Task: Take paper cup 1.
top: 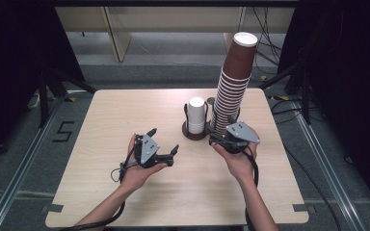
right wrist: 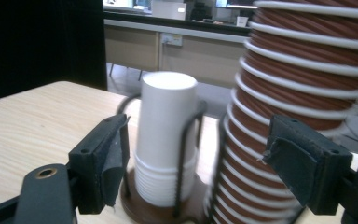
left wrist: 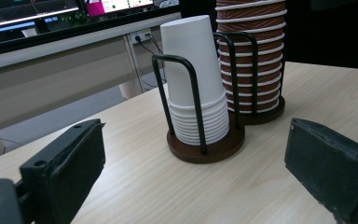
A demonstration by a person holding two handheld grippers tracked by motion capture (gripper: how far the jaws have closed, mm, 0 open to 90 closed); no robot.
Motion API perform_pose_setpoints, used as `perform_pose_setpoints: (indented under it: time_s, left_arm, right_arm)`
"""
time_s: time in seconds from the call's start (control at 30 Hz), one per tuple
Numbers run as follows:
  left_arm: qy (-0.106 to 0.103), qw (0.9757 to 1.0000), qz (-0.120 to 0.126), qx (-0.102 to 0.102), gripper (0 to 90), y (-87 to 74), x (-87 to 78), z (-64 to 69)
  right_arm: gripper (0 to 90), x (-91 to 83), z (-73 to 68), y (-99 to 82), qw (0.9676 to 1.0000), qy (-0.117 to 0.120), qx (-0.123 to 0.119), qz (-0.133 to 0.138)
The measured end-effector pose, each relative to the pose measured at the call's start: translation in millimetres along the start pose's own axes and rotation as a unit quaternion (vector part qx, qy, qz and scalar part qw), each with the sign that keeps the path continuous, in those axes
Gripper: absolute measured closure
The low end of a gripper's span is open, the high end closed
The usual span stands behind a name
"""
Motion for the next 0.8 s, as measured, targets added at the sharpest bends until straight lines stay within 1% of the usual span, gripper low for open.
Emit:
perform_pose_setpoints:
  time_s: [0.03, 0.07, 0.1, 0.13, 0.17, 0.2, 0.23, 0.27, 0.3, 0.37, 0.4, 0.43, 0.47, 0.5, 0.53, 0.6, 0.63, 0.67, 0.7, 0.73, 0.77, 0.8]
  left_arm:
    - [0.003, 1.0, -0.002, 0.001, 3.8, 0.2, 4.0, 2.3]
    - [0.005, 1.0, -0.001, 0.0, 3.1, 0.5, 8.6, 4.8]
    - [0.005, 1.0, -0.008, -0.001, 3.0, 0.1, 12.2, 7.1]
    - [0.01, 0.9999, -0.007, -0.002, 3.0, 0.1, 17.1, 9.0]
    - [0.009, 0.9999, -0.01, -0.001, 3.0, -0.1, 21.5, 10.9]
    - [0.01, 0.9999, -0.01, 0.0, 3.0, -0.2, 26.1, 12.8]
    - [0.012, 0.9999, -0.011, -0.005, 2.9, -0.5, 30.3, 14.2]
    - [0.015, 0.9998, -0.013, -0.008, 3.1, -1.2, 34.2, 14.8]
    - [0.017, 0.9997, -0.015, -0.009, 3.7, -1.9, 38.2, 15.6]
    - [0.022, 0.9995, -0.02, -0.011, 3.8, -3.2, 44.7, 16.8]
    - [0.025, 0.9993, -0.023, -0.014, 4.1, -4.1, 48.7, 17.4]
    - [0.025, 0.9993, -0.023, -0.014, 4.1, -4.1, 48.7, 17.4]
    - [0.028, 0.9991, -0.027, -0.015, 4.3, -5.3, 54.6, 19.0]
    - [0.028, 0.9991, -0.029, -0.011, 4.4, -5.5, 57.5, 20.2]
    - [0.028, 0.9991, -0.029, -0.011, 4.4, -5.5, 57.5, 20.2]
    - [0.03, 0.9991, -0.027, -0.011, 4.5, -4.4, 65.0, 22.0]
    - [0.032, 0.9988, -0.031, -0.021, 4.5, -4.9, 66.6, 24.4]
    - [0.038, 0.9985, -0.033, -0.022, 4.5, -4.5, 67.8, 24.7]
    - [0.038, 0.9985, -0.033, -0.022, 4.6, -4.5, 67.8, 24.7]
    - [0.039, 0.9983, -0.035, -0.026, 4.7, -3.8, 69.4, 24.8]
    - [0.048, 0.9977, -0.034, -0.033, 5.1, -2.4, 73.4, 24.0]
    - [0.051, 0.9974, -0.035, -0.035, 5.2, -2.2, 75.1, 23.5]
  right_arm:
    - [22.6, 3.9, -1.7, 2.7, 1.0, 0.002, -0.003, -0.001]
    - [22.6, 7.7, -3.9, 4.6, 1.0, 0.001, 0.006, -0.002]
    - [22.7, 11.8, -5.1, 7.0, 1.0, 0.005, 0.003, -0.005]
    - [23.1, 15.6, -6.4, 8.9, 0.9999, 0.003, 0.012, -0.007]
    - [23.2, 19.3, -6.7, 11.6, 0.9999, 0.002, 0.011, -0.005]
    - [23.7, 21.7, -8.0, 13.1, 0.9998, 0.002, 0.02, -0.009]
    - [23.9, 24.8, -8.5, 15.0, 0.9998, 0.002, 0.017, -0.009]
    - [24.2, 27.0, -9.3, 16.3, 0.9997, 0.0, 0.022, -0.011]
    - [24.4, 29.8, -9.4, 18.0, 0.9998, 0.002, 0.016, -0.009]
    - [25.0, 32.8, -11.3, 18.9, 0.9996, 0.0, 0.02, -0.018]
    - [25.1, 36.0, -10.9, 20.3, 0.9998, -0.001, 0.015, -0.016]
    - [25.1, 36.0, -10.9, 20.3, 0.9998, -0.001, 0.015, -0.016]
    - [25.5, 41.9, -11.9, 21.7, 0.9996, -0.002, 0.015, -0.024]
    - [25.7, 44.5, -13.4, 21.9, 0.9996, 0.002, 0.017, -0.024]
    - [25.7, 44.5, -13.4, 21.9, 0.9996, 0.002, 0.017, -0.024]
    - [26.3, 50.7, -13.8, 21.1, 0.9992, -0.002, 0.016, -0.038]
    - [26.5, 54.0, -14.5, 21.6, 0.9993, 0.0, 0.019, -0.033]
    - [26.7, 55.2, -14.8, 21.7, 0.9991, -0.001, 0.016, -0.039]
    - [26.7, 55.2, -14.8, 21.7, 0.9991, -0.001, 0.016, -0.039]
    - [27.2, 59.1, -16.5, 23.0, 0.999, -0.003, 0.021, -0.04]
    - [27.6, 60.9, -17.5, 23.4, 0.9988, -0.001, 0.019, -0.044]
    - [27.9, 63.1, -18.6, 24.2, 0.9988, -0.001, 0.023, -0.043]
Point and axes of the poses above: each handheld gripper's, and its own axes: x roughly forward along the jaws, y roughly out of its top, z roughly to its right, the point moved 7 cm from there along x, roughly forward along the jaws, and after that the axes turned 7 degrees about x, right-handed, at the moved point
